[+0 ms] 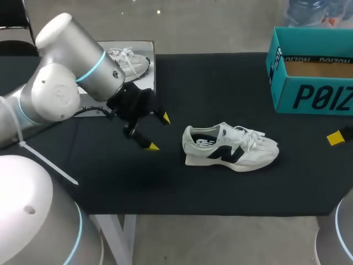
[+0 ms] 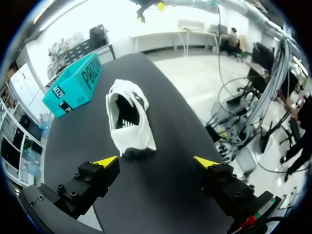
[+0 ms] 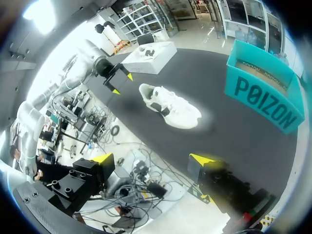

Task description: Take the shoe out of the shoebox, open the shoe tongue, remove and reinsert the insole, then place the shoe into the shoebox

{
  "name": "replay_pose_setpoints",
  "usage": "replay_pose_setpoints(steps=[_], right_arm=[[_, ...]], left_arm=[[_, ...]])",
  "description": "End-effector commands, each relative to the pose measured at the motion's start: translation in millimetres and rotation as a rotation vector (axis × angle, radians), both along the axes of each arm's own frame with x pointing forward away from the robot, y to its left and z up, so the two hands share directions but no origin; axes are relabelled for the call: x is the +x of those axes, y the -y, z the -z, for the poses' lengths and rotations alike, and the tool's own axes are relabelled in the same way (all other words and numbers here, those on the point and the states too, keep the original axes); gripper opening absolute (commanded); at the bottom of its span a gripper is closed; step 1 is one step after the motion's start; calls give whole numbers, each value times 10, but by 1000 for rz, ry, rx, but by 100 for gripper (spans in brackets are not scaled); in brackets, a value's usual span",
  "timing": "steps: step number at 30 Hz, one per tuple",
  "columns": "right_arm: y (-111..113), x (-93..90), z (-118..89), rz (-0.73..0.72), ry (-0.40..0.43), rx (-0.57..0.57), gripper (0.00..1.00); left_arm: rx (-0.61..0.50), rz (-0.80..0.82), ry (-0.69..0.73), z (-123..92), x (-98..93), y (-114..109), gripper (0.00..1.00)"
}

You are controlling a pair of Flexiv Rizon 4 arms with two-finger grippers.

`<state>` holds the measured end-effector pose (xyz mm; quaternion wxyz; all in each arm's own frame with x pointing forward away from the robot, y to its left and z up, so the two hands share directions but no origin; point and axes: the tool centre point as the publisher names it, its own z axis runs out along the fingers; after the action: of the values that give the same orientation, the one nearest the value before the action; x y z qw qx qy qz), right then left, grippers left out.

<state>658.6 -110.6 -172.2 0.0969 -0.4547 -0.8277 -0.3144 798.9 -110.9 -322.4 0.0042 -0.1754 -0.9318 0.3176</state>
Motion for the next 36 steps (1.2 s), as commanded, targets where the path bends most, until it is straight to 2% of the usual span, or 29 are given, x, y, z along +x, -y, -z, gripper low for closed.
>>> replay_pose_setpoints(steps=[1,12,26,36], right_arm=[[1,-4,8,0,0,-1,100],[1,-4,8,0,0,-1,100],[1,-4,8,0,0,-1,100],[1,-4,8,0,0,-1,100]], left_arm=[[-142,40,-51,142,32,-7,100],[-270,-3,-102,361,3,-12,100],[-374,-87,-159,618,-19,-51,100],[-477,-34,-184,738,37,-46,100]])
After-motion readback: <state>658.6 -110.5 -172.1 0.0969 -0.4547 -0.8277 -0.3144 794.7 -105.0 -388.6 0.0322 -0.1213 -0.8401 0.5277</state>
